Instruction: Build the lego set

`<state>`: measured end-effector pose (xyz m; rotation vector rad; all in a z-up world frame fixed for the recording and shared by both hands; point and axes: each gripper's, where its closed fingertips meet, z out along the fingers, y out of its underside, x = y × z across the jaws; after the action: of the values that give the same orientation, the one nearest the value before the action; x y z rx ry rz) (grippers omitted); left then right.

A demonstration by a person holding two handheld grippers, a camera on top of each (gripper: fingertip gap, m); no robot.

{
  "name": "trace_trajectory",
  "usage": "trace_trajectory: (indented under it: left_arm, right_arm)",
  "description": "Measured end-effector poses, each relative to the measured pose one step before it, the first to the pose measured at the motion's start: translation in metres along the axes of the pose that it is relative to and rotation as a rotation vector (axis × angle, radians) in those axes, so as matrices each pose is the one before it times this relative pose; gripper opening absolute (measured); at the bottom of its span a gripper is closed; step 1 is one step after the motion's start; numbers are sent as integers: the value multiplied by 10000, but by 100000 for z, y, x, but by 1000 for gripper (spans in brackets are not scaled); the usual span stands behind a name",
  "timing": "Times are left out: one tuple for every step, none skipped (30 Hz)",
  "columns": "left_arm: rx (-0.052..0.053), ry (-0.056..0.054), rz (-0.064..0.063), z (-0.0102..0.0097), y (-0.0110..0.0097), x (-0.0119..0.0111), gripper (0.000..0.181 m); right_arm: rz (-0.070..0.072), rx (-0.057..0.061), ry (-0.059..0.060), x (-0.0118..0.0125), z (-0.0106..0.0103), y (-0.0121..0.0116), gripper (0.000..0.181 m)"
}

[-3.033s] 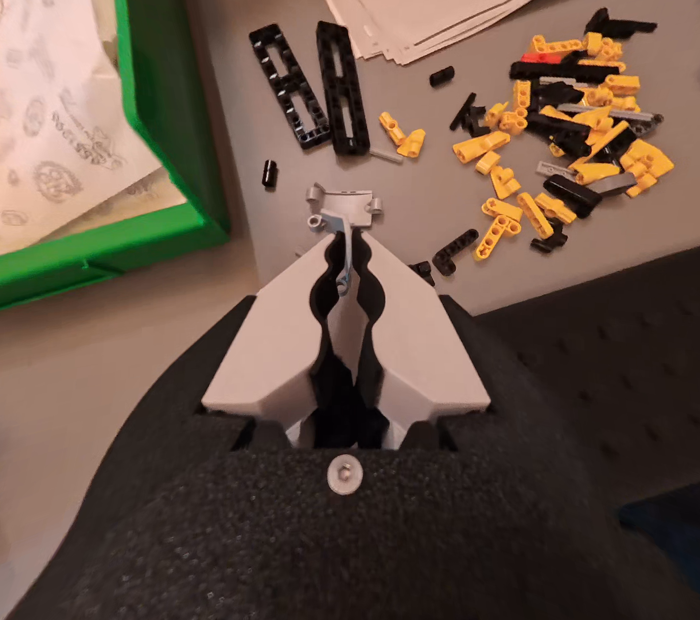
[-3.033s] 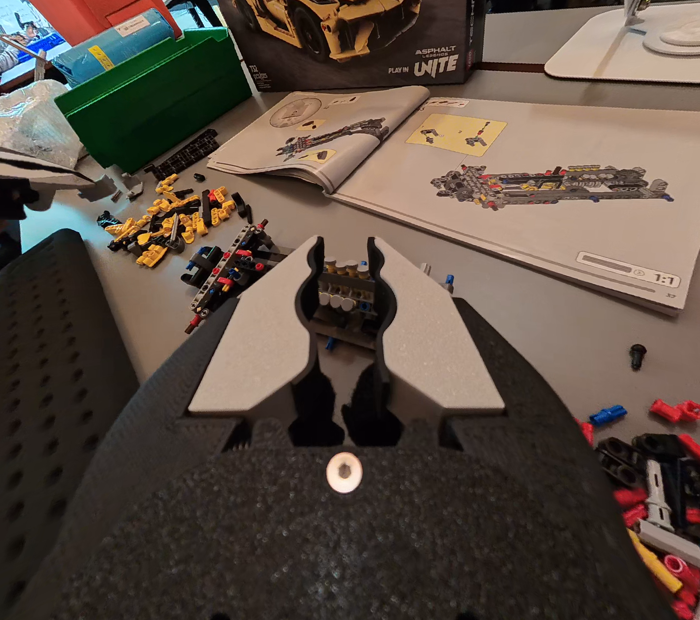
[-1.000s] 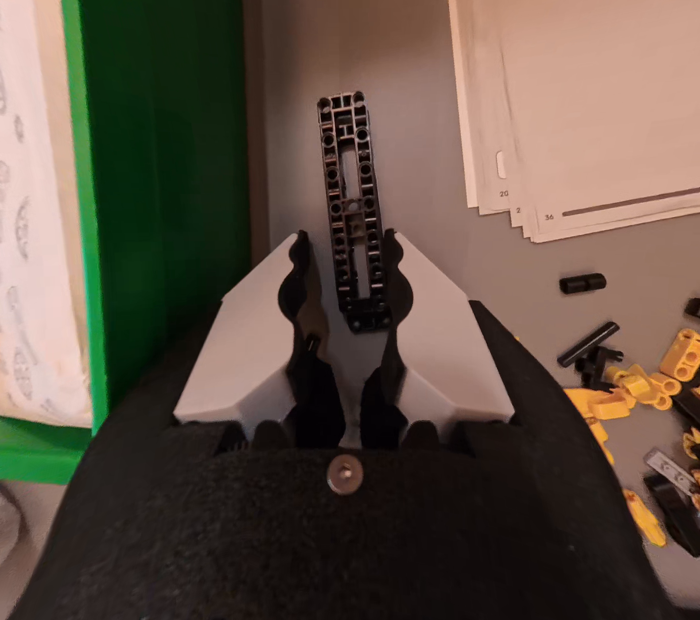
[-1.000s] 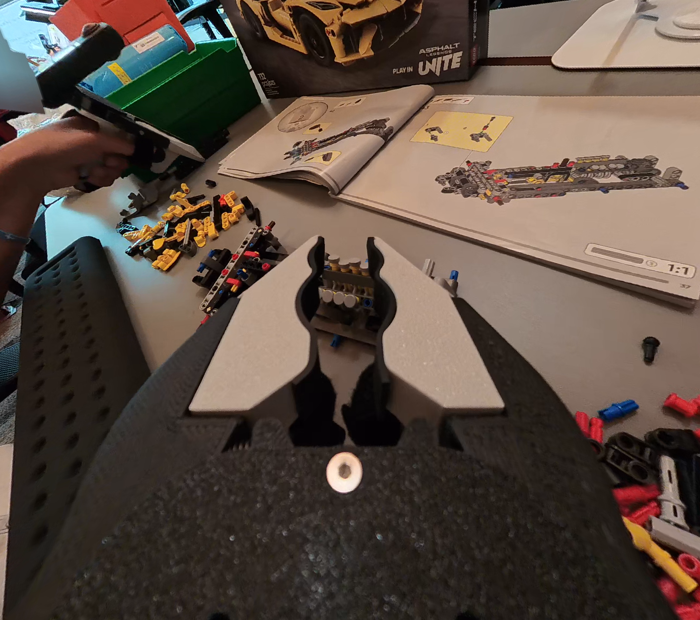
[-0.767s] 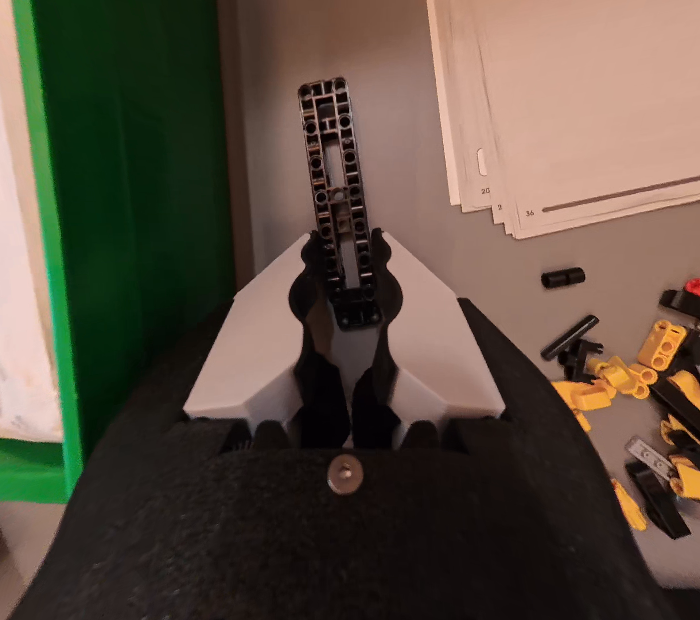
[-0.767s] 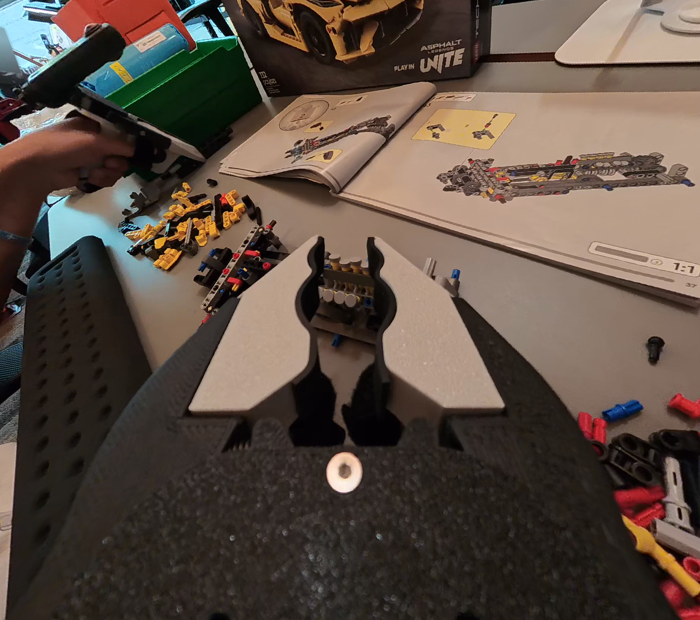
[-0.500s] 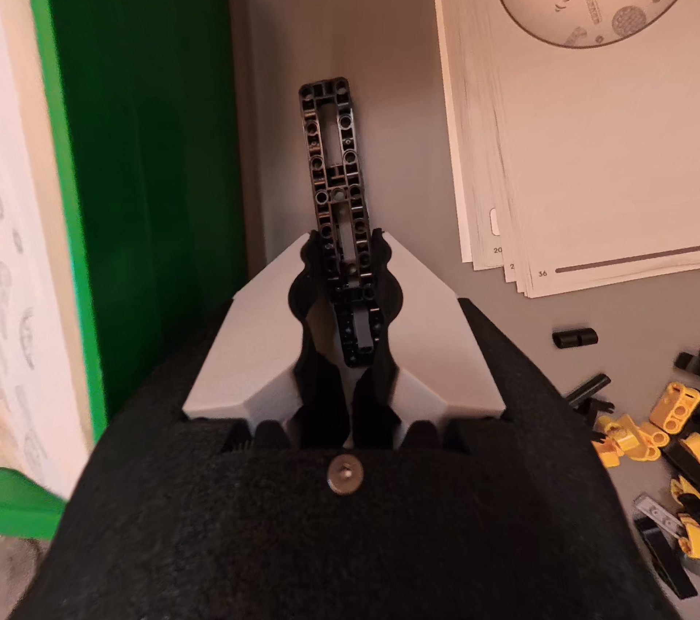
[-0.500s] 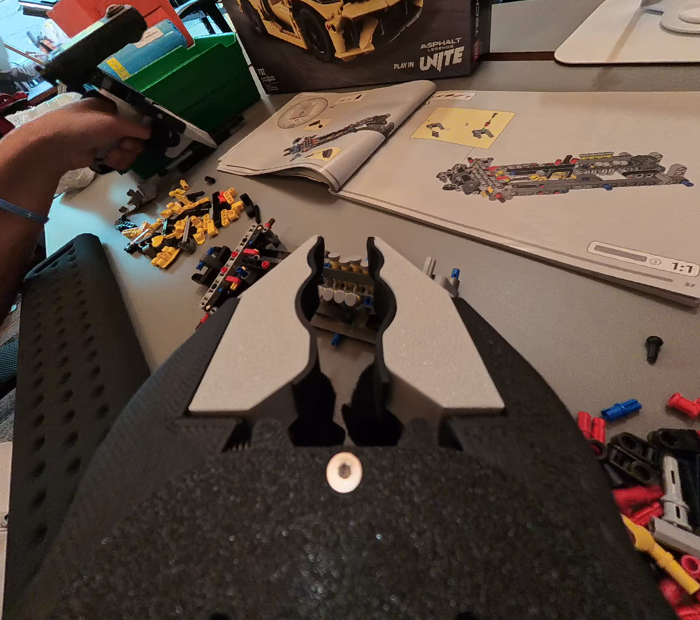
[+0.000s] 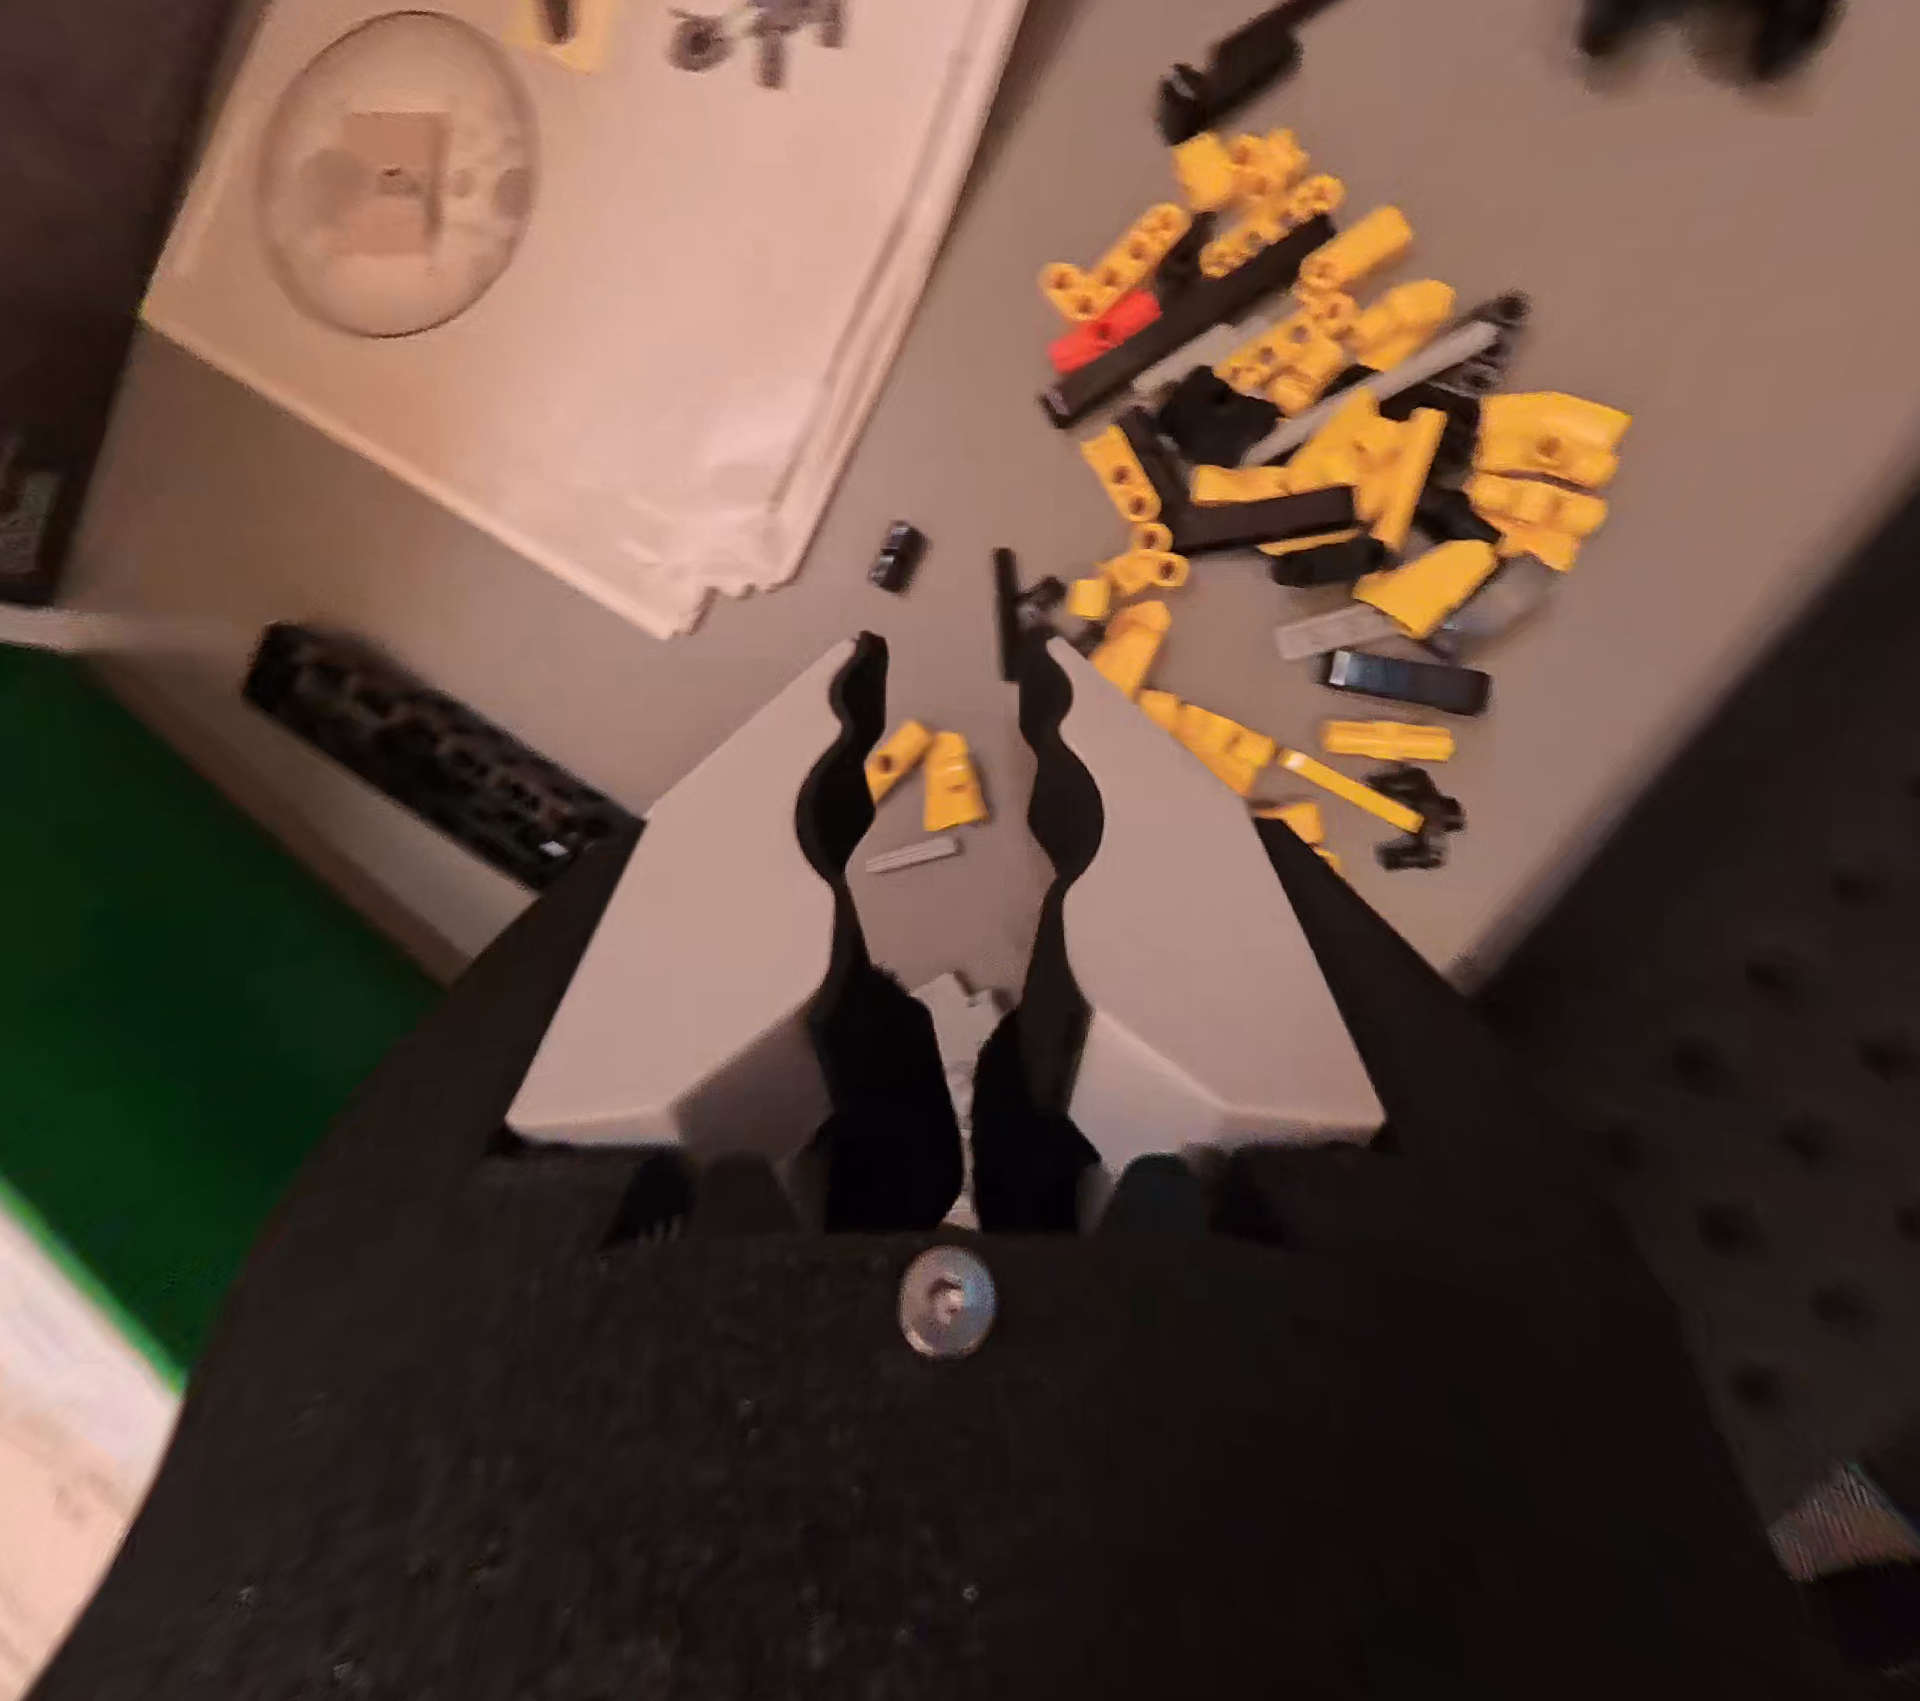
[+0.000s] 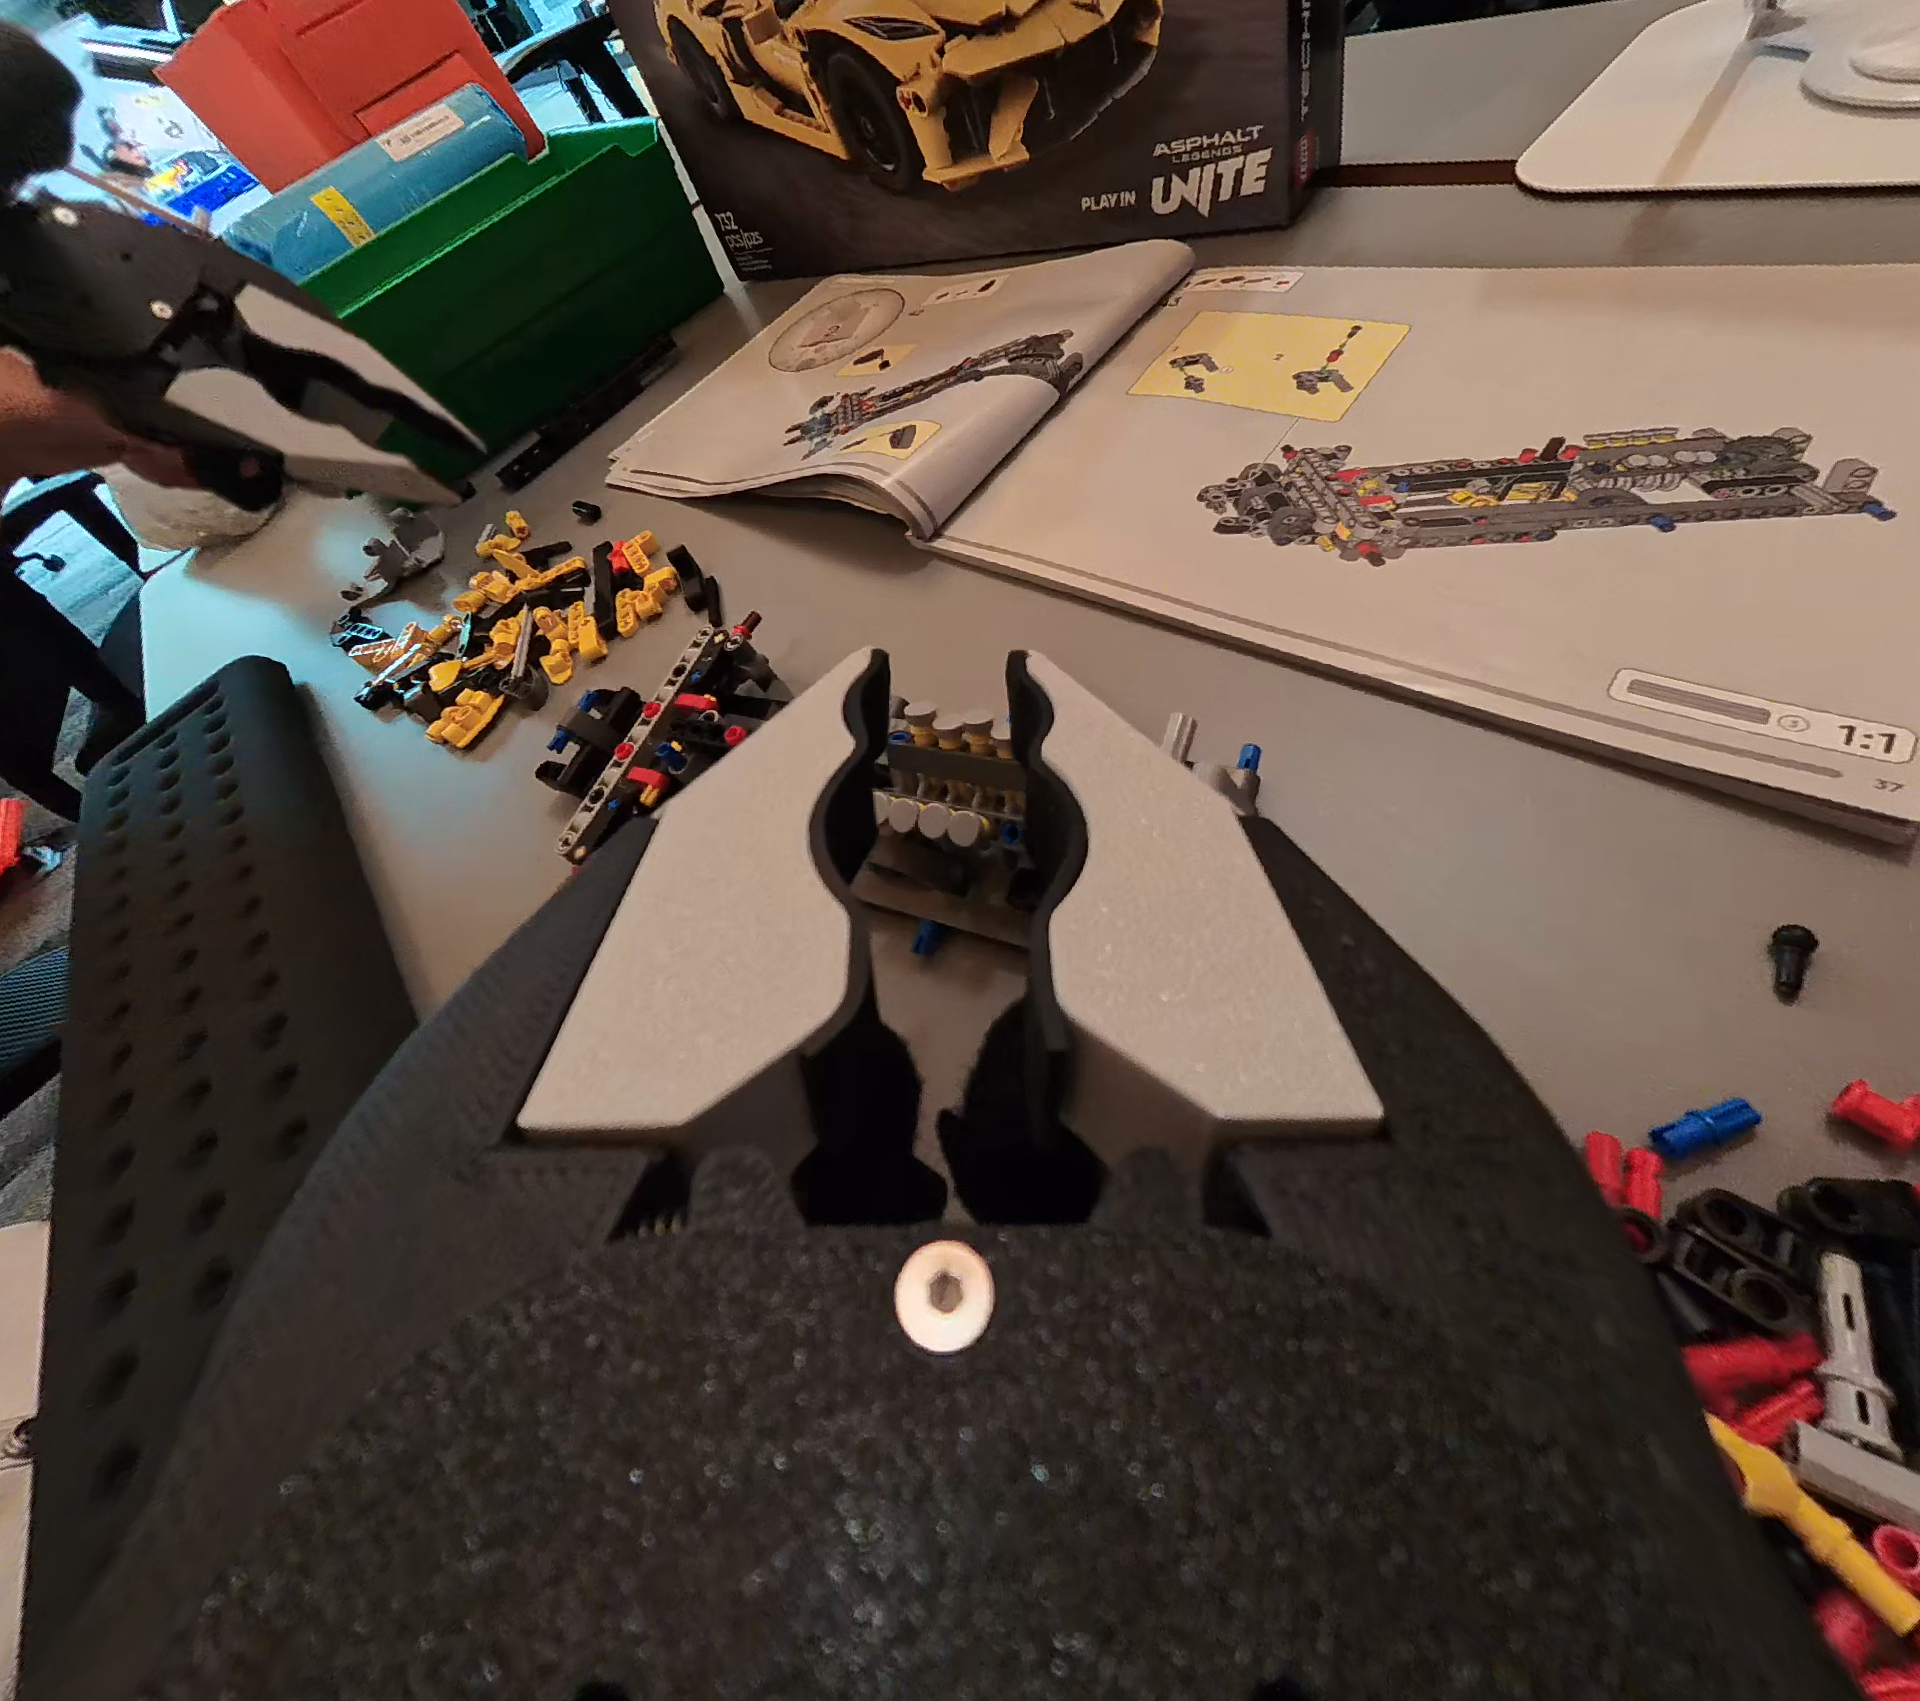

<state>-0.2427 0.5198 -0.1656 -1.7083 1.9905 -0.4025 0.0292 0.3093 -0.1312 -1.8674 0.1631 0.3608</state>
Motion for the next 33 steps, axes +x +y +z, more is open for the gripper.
trace_trajectory:
  left_arm:
    - [-123,326,114,207,245,973,24]
    - [-174,192,-2,235,338,636,26]
    - [-47,25,-18,242,186,306,26]
    - [79,38,22,248,-28,295,26]
    - [137,62,45,272,-197,296,26]
    - [93,61,67,287,-224,261,26]
    - [-4,-35,81,278,-150,62,26]
    - [-82,-70,78,242,-106,-28,26]
    - [-86,-30,65,205,-138,-3,25]
    - [-92,72,51,183,-104,144,20]
    - [-78,62,50,152,-109,100,19]
    - [-33,-13,47,123,-123,-26,18]
    - [-53,20,31,102,-34,4,13]
    - [-72,39,8,72,44,39,12]
    - [-88,10,-16,65,113,-25,10]
    - [-84,-6,-30,44,154,-47,8]
    - [-63,28,-36,18,155,21,6]
    - [-35,5,-42,-29,156,11,6]
    - [-14,-26,-42,-86,131,-14,6]
    - [-9,-16,-44,-123,132,22,6]
    - [-7,-20,-38,-135,156,16,5]
    - [10,-33,-37,-124,132,-4,5]
    - [35,2,-46,-119,106,32,5]
    - [114,20,-77,-134,-34,29,5]
    - [143,91,-109,-126,-80,138,5]
    - [103,118,-84,-101,-44,158,5]
    - [85,75,-41,-70,-22,90,5]
    - [107,-51,-21,-21,-103,-170,5]
    - [155,-188,-55,-21,-236,-474,10]
    - [139,-165,-104,-6,-242,-545,15]
    - [50,-110,-151,-45,-125,-535,17]
    - [-9,-32,-161,-44,-50,-428,18]
    - [-7,68,-151,-20,-57,-211,18]
  right_arm:
    - [49,27,-19,25,-22,-45,21]
    - [30,-3,-19,-6,4,-2,21]
    - [0,-18,-2,6,21,34,21]
    - [-27,-18,14,-6,24,30,21]
    - [-34,-10,13,-16,29,13,21]
    - [-27,-15,3,-31,37,25,21]
    - [-17,-29,-5,-28,52,30,21]
    - [-12,-27,-4,-19,36,38,21]
    - [-12,-13,2,-7,4,20,21]
    - [-9,6,14,14,-23,5,21]
    - [0,24,16,22,-38,-38,21]
    - [14,30,7,31,-45,-42,21]
    - [26,18,0,36,-26,-33,21]
    - [29,6,-9,16,-20,-7,21]
    - [17,5,-12,0,-11,-12,21]
    - [-3,0,-7,-16,11,0,21]
    - [-18,-5,0,-24,13,15,21]
    - [-20,-15,0,-22,15,26,21]
    - [-15,-21,-6,-34,20,32,21]
    - [-12,-13,-3,-22,24,18,21]
    - [-4,-6,-1,-18,-1,14,21]
    - [4,4,-6,-12,-7,-3,21]
    - [12,11,-7,0,-5,-17,21]
    - [20,6,-12,1,2,-7,21]
    - [21,1,-15,-3,-1,-1,21]
    - [7,-4,-6,-12,6,3,21]
    - [-7,-10,6,4,4,13,21]
    - [-14,-8,9,5,17,10,21]
    - [-15,-2,10,-3,4,12,21]
    - [-6,-5,5,3,17,4,21]
    - [0,-11,0,4,4,21,21]
    - [-1,-5,6,10,-4,7,21]
    - [-5,1,10,20,4,7,21]
